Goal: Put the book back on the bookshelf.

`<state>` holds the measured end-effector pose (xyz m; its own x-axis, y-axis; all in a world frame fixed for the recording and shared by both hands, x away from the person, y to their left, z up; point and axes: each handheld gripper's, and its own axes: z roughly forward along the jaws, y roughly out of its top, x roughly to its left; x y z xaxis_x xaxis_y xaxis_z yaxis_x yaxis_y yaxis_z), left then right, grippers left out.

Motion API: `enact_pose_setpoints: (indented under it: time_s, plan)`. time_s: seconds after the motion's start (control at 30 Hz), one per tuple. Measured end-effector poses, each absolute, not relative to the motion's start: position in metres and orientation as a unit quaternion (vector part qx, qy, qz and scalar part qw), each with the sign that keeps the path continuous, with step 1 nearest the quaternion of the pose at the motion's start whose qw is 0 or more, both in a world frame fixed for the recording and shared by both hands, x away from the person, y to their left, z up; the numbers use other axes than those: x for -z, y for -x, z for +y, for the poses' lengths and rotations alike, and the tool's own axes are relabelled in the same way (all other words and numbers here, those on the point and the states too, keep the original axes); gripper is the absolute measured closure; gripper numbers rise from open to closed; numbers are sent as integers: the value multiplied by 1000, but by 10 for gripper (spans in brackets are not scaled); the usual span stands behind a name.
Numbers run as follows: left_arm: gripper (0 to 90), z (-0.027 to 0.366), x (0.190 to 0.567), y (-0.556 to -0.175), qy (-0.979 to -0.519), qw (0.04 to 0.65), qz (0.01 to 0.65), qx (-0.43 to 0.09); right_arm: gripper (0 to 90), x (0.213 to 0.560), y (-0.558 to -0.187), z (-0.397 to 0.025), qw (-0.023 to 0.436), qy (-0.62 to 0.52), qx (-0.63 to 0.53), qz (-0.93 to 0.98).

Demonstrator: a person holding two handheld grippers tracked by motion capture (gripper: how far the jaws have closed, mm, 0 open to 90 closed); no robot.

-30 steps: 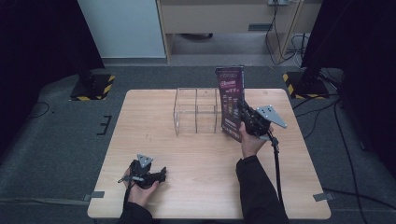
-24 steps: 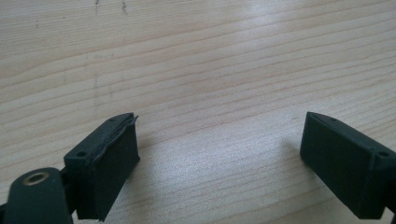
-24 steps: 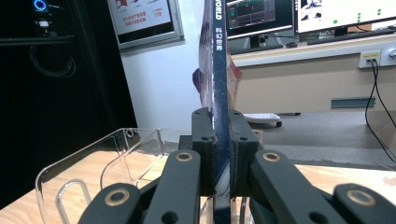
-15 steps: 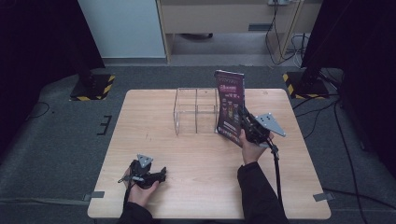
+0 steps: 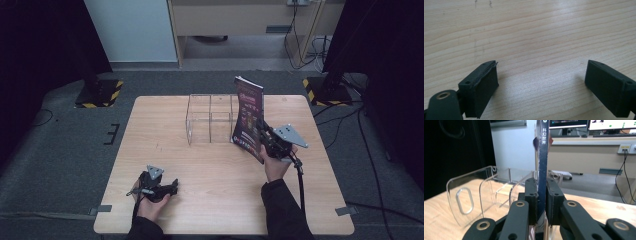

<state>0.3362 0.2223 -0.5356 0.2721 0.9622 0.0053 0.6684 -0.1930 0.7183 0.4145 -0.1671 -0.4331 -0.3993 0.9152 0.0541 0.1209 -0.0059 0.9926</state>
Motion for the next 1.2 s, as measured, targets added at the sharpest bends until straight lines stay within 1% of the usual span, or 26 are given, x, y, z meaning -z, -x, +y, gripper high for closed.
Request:
enact_pose_setpoints:
  time_s: [0.17,0.23,0.3,0.7,1.0,1.13,1.2]
  plan:
    - [103,222,535,-336,-736,309,554,-237,798,434,-410,-171,343,-426,-556,626]
    - [103,222,536,-336,-735,310,555,-237,786,435,-405,-174,333,-429,-551,634]
    - [103,222,536,-336,-735,310,555,-237,786,435,-402,-175,336,-428,-544,639]
    - [102,222,536,-336,-735,310,555,-237,782,442,-384,-182,323,-433,-519,663]
    - [100,222,536,-336,-735,309,555,-238,790,454,-370,-192,297,-444,-505,678]
    - [100,222,536,-336,-735,308,555,-238,788,455,-368,-192,296,-444,-504,679]
    - [100,222,536,-336,-735,308,555,-238,763,454,-366,-190,298,-439,-499,685]
